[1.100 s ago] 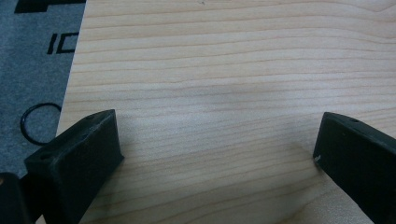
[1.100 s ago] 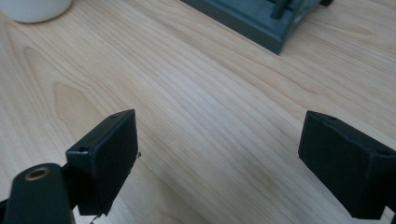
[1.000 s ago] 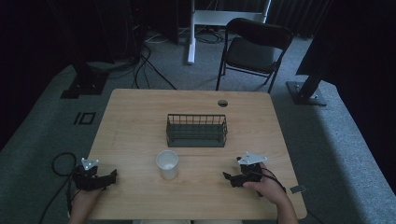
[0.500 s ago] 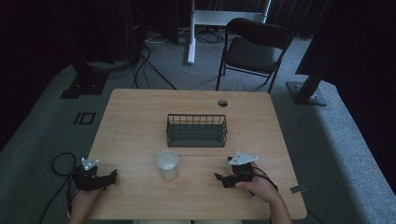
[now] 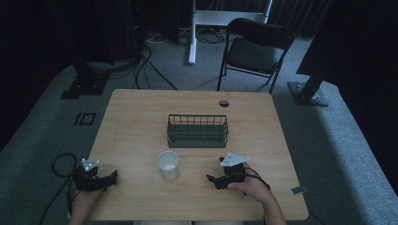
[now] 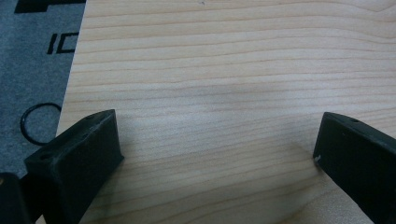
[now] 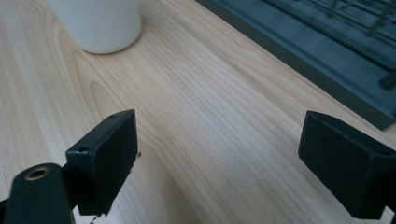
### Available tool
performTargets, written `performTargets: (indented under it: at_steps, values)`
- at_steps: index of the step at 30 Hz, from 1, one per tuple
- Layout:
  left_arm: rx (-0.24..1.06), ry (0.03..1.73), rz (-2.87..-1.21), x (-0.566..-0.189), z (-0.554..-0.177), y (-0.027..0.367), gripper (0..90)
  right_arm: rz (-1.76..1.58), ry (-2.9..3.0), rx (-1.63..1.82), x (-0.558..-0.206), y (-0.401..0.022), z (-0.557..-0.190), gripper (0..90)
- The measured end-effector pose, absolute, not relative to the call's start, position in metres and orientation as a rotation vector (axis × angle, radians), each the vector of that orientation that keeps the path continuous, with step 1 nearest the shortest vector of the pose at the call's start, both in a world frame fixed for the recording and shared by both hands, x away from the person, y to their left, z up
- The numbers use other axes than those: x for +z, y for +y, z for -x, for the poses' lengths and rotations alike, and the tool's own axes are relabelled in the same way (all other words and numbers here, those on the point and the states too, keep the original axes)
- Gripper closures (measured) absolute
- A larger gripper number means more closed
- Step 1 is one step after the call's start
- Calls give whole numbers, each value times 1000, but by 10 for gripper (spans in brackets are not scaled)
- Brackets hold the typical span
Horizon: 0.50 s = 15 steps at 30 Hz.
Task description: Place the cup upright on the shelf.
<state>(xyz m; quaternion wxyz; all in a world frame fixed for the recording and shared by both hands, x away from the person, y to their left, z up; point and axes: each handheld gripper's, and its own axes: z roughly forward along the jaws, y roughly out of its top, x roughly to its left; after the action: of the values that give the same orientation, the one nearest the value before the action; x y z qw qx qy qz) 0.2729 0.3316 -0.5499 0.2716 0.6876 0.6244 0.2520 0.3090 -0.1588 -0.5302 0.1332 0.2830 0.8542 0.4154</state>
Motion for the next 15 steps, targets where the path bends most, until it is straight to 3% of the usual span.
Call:
performTargets:
  at_steps: [15]
  values:
    - [679, 1681, -1851, -550, -273, 332, 9, -745, 2517, 1253, -528, -129, -308, 117]
